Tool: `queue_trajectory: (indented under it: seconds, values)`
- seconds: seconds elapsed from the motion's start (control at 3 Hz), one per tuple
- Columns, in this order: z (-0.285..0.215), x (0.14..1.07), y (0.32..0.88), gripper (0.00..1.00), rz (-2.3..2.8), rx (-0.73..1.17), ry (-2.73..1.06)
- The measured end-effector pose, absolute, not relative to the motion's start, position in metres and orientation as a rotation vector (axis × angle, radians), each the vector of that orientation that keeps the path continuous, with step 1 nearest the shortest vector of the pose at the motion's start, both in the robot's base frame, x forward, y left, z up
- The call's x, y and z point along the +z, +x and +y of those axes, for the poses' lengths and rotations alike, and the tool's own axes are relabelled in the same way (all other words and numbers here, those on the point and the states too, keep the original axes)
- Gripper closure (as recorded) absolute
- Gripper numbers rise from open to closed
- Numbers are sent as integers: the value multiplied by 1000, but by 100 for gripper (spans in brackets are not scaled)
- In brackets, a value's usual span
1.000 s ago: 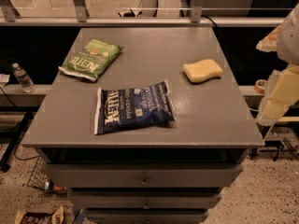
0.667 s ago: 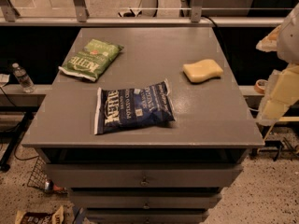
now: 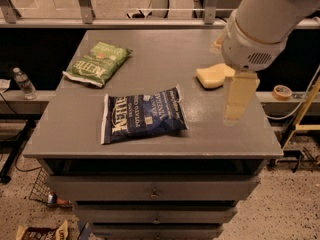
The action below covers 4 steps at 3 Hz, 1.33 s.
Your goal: Move blue chip bag near green jalapeno chip bag
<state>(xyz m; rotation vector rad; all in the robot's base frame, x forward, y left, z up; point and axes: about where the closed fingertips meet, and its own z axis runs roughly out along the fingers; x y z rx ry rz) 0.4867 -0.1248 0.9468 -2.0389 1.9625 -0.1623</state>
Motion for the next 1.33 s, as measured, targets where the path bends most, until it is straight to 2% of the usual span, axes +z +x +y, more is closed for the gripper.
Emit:
queue_trajectory:
  seconds: [0.33,0.67,1.33]
  values:
    - [-125,947,487,0,1962,-162,-2039]
    - [-100,930,479,0,1906,-98,-2103]
    - [-13,898,476,0,1657,-3,-2336]
